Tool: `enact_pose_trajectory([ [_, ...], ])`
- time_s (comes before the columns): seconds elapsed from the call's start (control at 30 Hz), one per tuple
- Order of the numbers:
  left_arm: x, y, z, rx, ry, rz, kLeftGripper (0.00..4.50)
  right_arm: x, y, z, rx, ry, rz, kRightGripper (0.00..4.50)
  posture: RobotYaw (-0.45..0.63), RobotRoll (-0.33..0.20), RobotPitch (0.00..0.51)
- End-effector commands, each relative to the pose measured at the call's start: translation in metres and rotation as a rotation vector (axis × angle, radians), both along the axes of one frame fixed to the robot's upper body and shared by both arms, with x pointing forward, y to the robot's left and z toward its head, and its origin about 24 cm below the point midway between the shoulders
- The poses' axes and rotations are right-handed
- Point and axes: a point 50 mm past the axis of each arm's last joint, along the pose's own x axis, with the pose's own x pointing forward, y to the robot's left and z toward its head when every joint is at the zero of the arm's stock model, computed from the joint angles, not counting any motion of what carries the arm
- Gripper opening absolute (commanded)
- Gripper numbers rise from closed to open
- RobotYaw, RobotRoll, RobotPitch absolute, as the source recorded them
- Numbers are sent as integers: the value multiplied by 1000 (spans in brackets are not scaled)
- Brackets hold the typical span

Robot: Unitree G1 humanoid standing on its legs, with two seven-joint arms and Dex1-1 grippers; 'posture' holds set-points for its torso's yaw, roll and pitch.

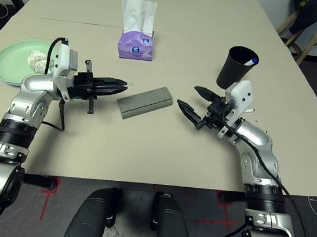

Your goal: Organize and tidy the items on the table.

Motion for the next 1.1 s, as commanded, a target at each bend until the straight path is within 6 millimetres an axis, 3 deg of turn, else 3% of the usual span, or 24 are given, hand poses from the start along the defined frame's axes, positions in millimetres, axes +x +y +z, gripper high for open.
enact_pose_trajectory([
  [0.03,-12,-7,-11,38,49,-84,3249,1,-3,5,-63,-1,-5,4500,62,0,165],
  [0.13,-19,-15,-13,12,47,-142,4471,6,-10,12,-106,16,-17,4500,55,0,165],
  [0.3,-18,-27,-16,12,48,-169,4471,16,-34,24,-353,156,-50,4500,50,0,163],
  [0.63,-13,-34,-12,-37,40,-182,4471,15,-67,47,-1024,224,170,4500,50,0,158],
  [0.9,-9,-35,-14,-73,104,-94,4471,19,-75,60,-1349,214,336,4500,60,0,161],
  [1.1,-8,-37,-16,-120,114,-41,4471,17,-71,52,-1488,174,468,4500,65,0,166],
])
